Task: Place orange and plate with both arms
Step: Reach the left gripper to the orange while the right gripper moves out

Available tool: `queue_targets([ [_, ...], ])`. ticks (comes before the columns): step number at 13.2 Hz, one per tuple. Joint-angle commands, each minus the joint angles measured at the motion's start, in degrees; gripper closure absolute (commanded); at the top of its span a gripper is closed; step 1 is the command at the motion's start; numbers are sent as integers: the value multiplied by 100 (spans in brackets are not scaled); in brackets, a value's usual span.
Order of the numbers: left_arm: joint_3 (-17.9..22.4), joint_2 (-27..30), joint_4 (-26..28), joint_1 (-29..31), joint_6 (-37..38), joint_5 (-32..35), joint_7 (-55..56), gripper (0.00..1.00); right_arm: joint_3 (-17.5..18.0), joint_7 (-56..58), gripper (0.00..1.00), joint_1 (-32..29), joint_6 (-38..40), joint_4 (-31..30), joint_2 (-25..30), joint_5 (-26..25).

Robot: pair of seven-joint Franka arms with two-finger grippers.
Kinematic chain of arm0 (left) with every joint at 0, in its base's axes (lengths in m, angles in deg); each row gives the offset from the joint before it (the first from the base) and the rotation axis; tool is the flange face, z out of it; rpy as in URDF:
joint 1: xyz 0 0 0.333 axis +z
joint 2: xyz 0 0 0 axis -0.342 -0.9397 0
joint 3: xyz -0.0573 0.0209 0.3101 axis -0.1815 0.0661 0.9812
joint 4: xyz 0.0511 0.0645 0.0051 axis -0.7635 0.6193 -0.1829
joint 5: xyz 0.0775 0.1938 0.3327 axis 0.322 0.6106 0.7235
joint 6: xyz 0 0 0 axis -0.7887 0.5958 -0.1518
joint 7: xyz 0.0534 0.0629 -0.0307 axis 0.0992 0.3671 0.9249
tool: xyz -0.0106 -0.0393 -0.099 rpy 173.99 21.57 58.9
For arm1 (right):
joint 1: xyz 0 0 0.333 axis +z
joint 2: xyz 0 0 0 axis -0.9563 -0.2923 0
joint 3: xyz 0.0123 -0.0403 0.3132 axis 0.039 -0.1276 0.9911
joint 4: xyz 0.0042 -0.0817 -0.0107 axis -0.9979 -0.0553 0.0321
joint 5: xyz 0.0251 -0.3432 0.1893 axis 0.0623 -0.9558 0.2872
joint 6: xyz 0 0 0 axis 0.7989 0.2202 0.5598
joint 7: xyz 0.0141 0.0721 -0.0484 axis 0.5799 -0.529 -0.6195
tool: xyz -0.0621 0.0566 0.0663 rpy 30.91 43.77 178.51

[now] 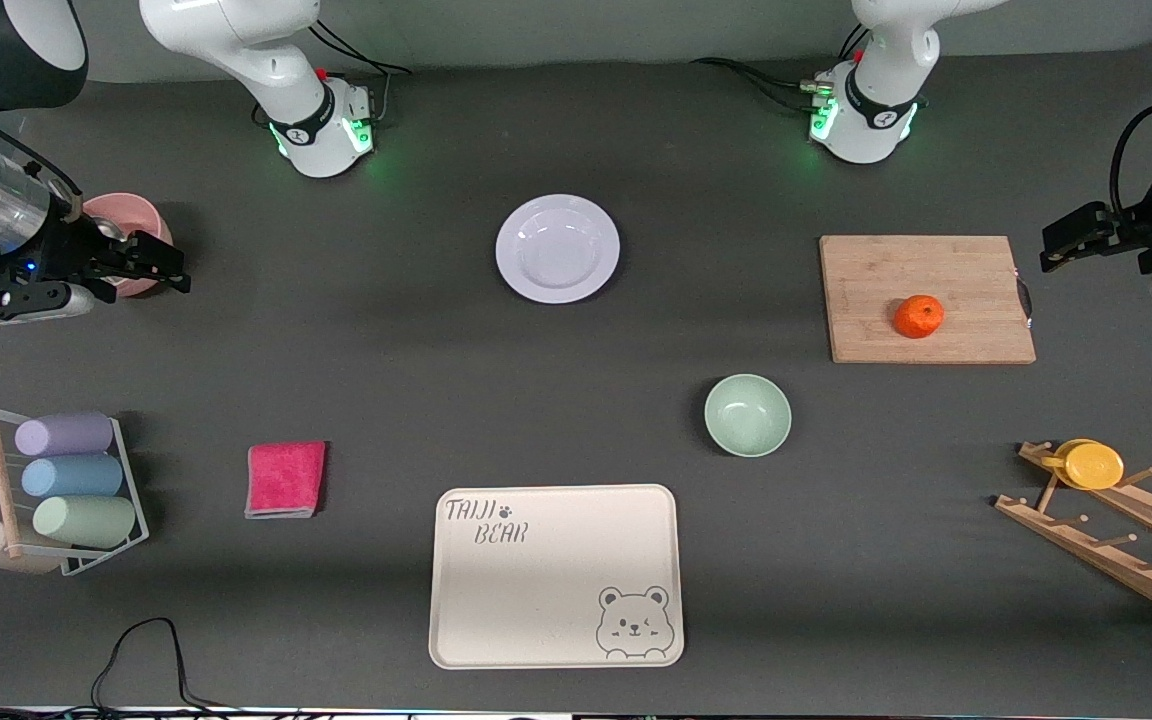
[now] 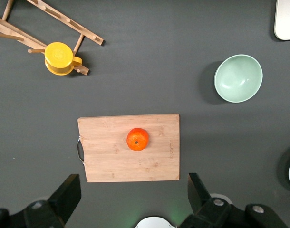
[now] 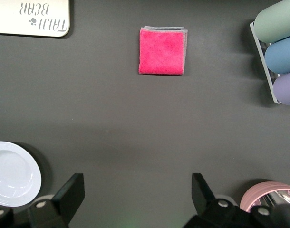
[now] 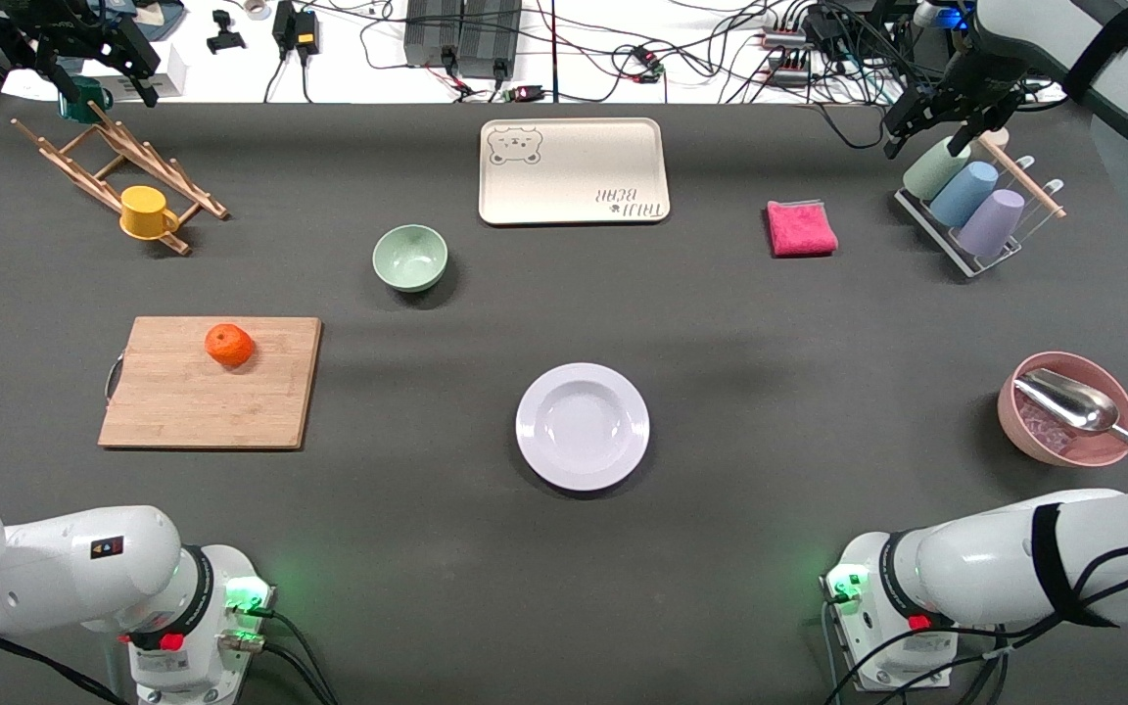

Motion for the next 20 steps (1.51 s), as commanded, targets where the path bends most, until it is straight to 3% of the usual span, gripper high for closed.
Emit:
queue_targets([
  [1,15,-39,-130,-41,142,102,-61,0,-18,66,0,30,83,91,-27,55],
  [9,24,-346,124,37,265,111,-43,0,-18,57,0,39,92,91,-19,55],
  [13,42,-198,1370,47,-409,111,44,0,-9,22,0,39,110,91,-19,125],
  [17,77,241,2899,231,-1876,76,45,0,-9,-4,0,56,110,100,-19,134],
  [20,77,418,3472,240,-2378,32,53,0,-9,-4,0,162,118,109,-10,125],
])
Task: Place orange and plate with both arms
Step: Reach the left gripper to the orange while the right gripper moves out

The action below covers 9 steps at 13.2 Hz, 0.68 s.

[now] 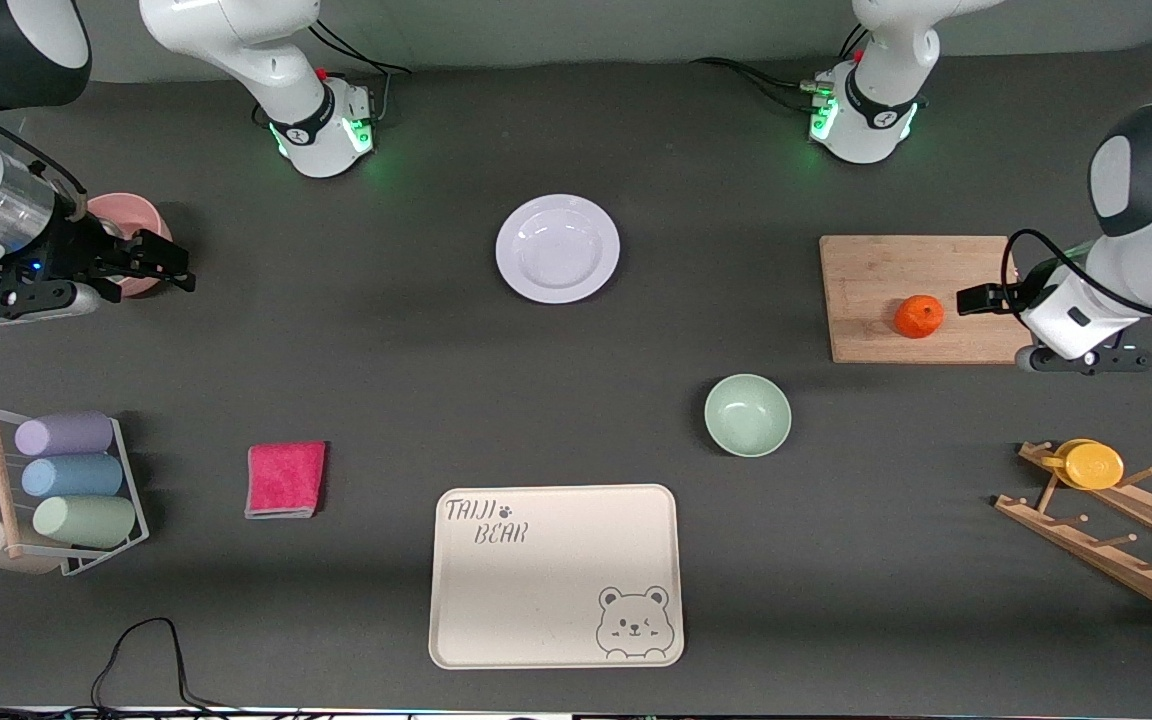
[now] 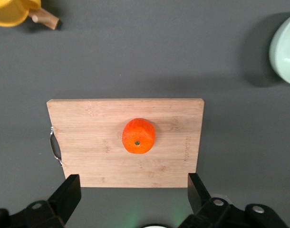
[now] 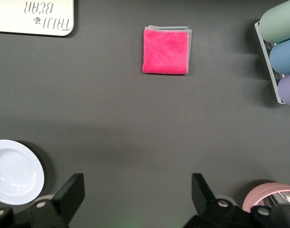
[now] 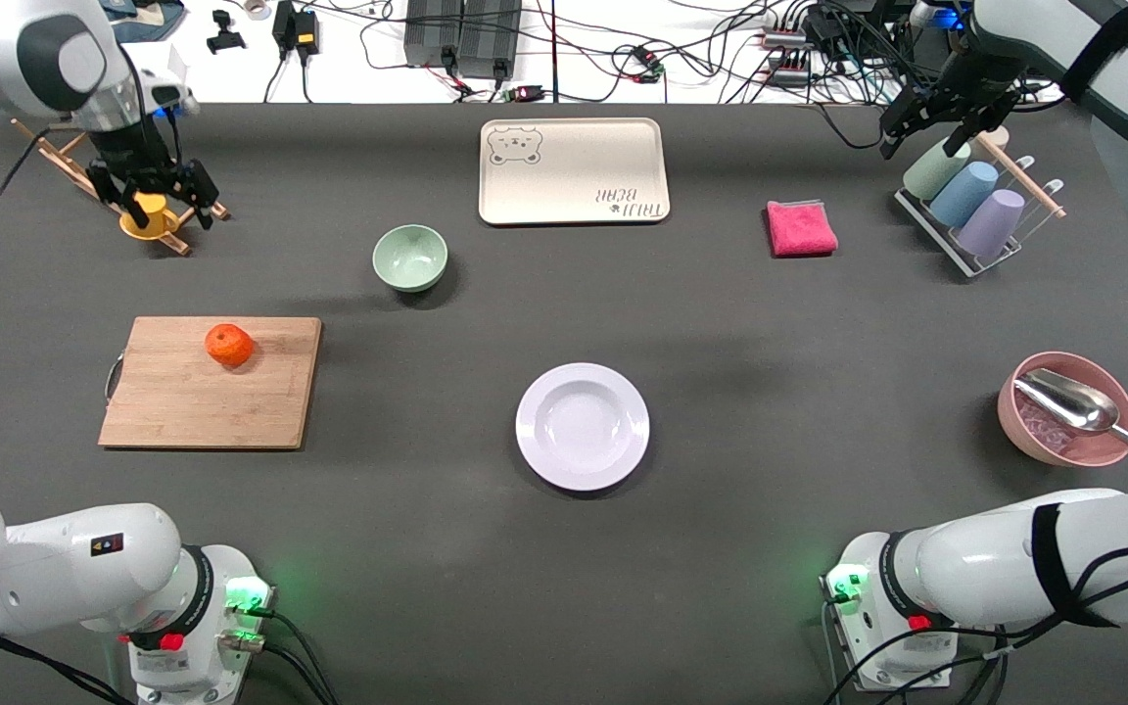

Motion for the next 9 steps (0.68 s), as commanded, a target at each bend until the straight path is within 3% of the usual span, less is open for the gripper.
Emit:
queue_targets([
  [1,6,485,763,77,-545,-8,26,0,-25,-4,0,121,169,117,-19,79],
  [4,6,721,1307,148,-1029,-16,26,0,-16,-13,0,182,169,144,-71,87],
  [9,15,976,2519,148,-2477,-235,26,0,-33,74,0,332,599,1153,-686,79],
])
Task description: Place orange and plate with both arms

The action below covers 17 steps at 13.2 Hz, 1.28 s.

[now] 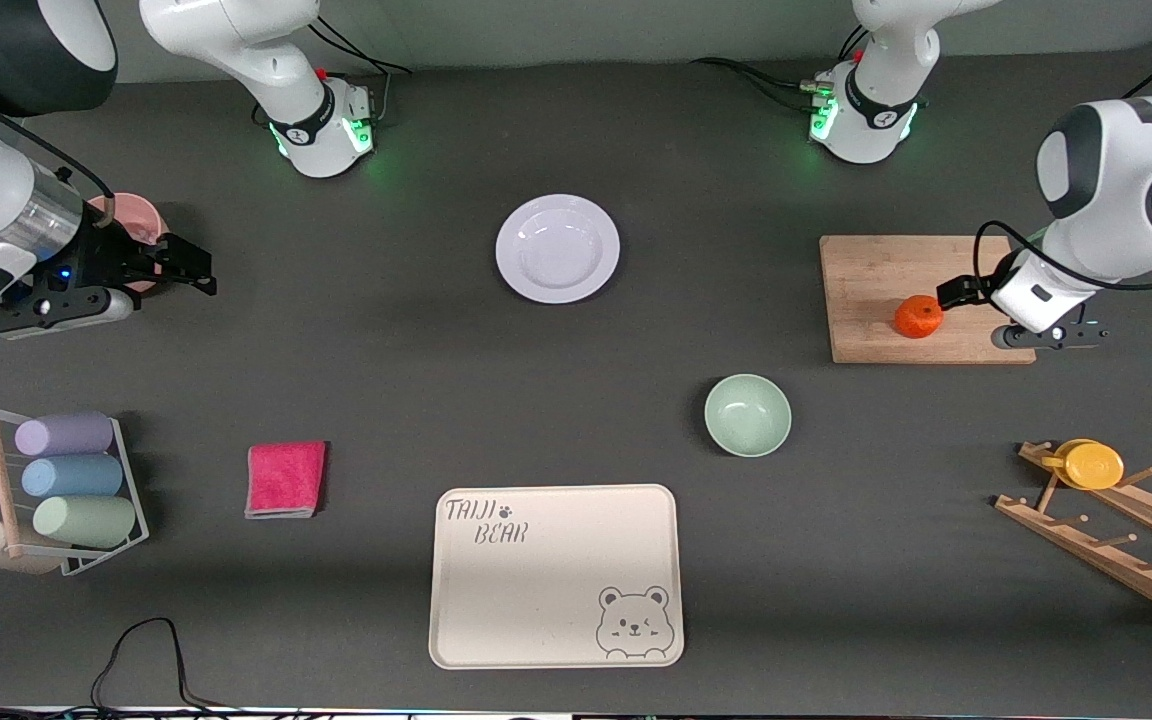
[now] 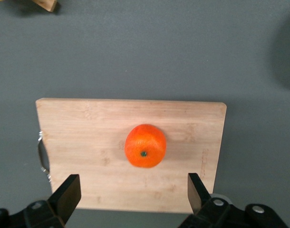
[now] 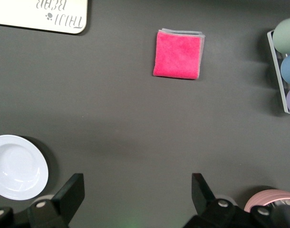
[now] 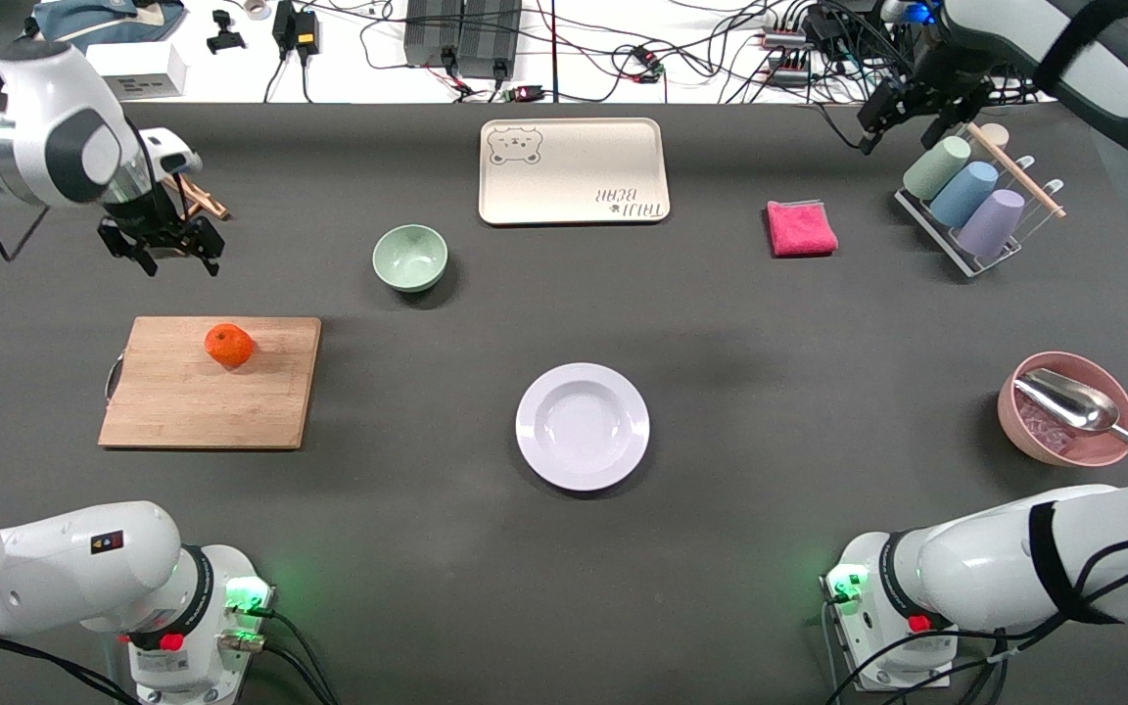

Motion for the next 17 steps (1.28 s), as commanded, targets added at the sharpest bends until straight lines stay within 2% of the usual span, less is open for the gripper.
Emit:
queue_targets([
  [1,-15,435,977,28,-940,-179,26,0,-65,85,0,30,347,743,-423,73],
  [4,-24,313,1602,10,-2100,-179,69,0,-39,32,0,74,356,1157,-880,73],
  [9,-15,-56,1937,63,-2955,-179,70,0,-21,-3,0,66,338,1579,-1496,100],
  [10,-15,-144,1963,124,-3095,-179,70,0,-39,-3,0,31,338,1597,-1514,308],
  [13,-15,-451,2051,142,-3570,-179,70,0,-109,6,0,-381,303,1562,-1742,1590],
  [15,-15,-470,2104,142,-3589,-179,96,0,-100,-73,0,-391,285,1615,-2049,1707],
  [17,-24,-470,2131,133,-3589,-179,201,0,-74,-169,0,-374,443,1921,-2322,1734],
])
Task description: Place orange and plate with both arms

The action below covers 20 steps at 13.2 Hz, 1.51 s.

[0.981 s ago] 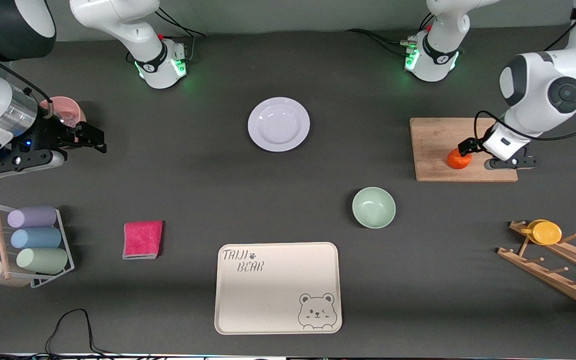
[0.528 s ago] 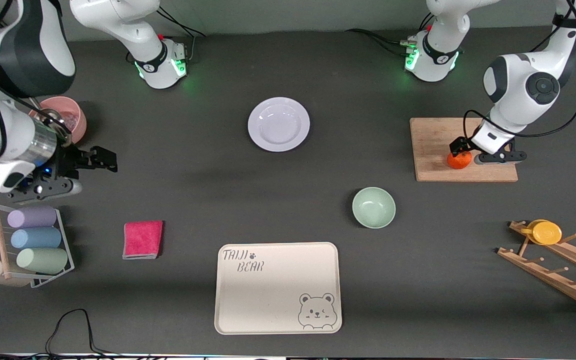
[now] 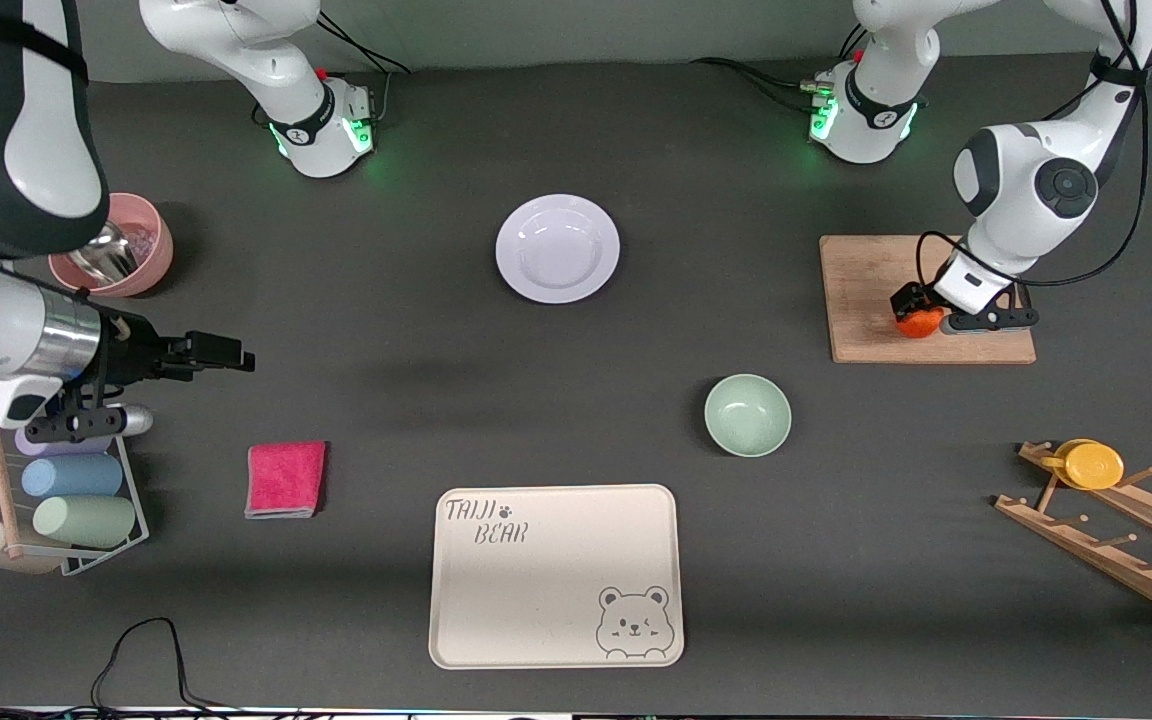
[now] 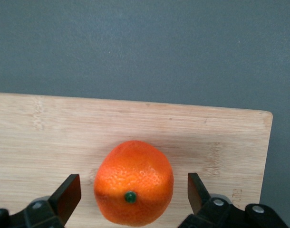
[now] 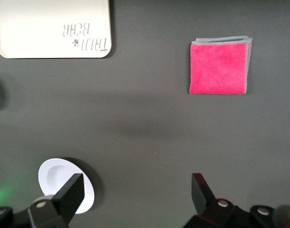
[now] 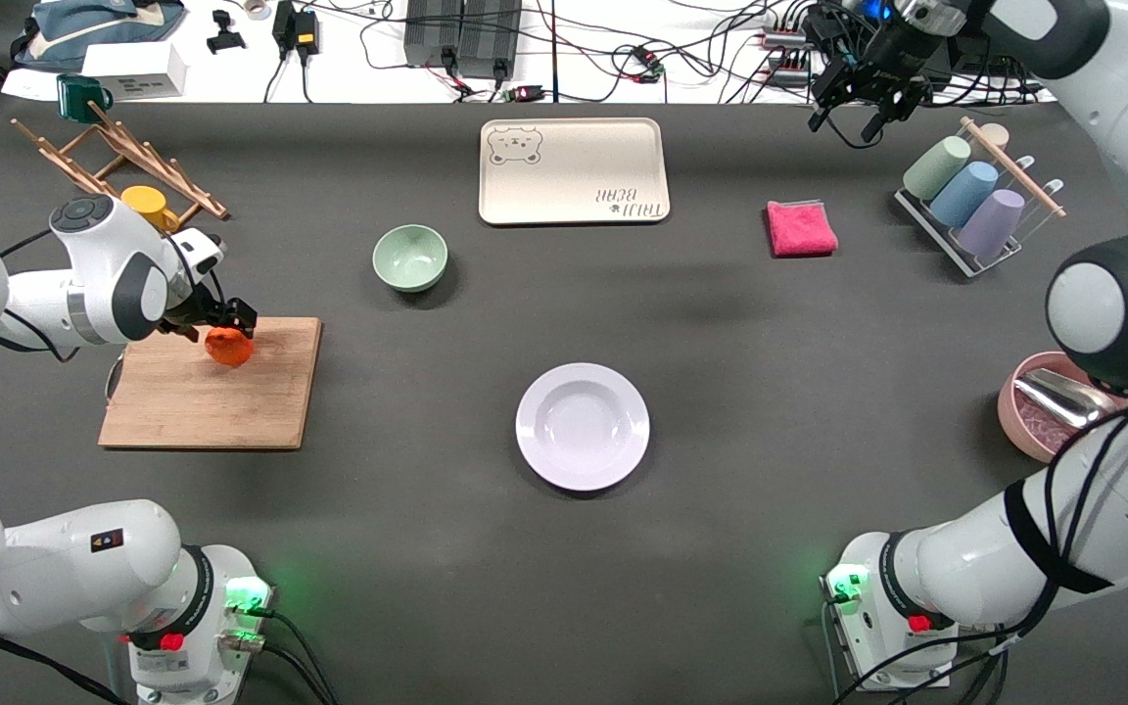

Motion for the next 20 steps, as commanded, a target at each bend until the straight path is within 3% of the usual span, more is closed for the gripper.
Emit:
queue_targets([
  [1,-36,76,115,26,-95,-44,114,0,29,-299,0,59,410,540,-449,337],
  [4,-27,-47,124,35,-174,-44,114,2,3,-992,0,24,560,391,-615,1608],
  [6,-36,-109,167,35,-262,-44,114,17,2,-1040,0,24,569,400,-826,2112],
  [7,-36,-126,202,35,-323,-44,114,34,-6,-1022,0,15,613,408,-923,2357],
  [10,-36,-118,212,26,-280,-44,105,100,11,-1004,0,-133,928,417,-1274,2841],
  [12,-36,-48,203,17,-201,-44,79,100,11,-1004,0,-248,1018,417,-1442,3351],
  [15,-71,373,107,-35,333,-35,26,100,29,-978,0,-327,930,400,-1477,3405],
  [18,-132,936,-497,-289,1798,-157,61,100,11,-760,0,-345,518,-64,-1373,3712],
  [20,-123,1051,-1357,-658,3132,-753,113,100,-15,-329,0,-336,246,-399,-1258,3792],
])
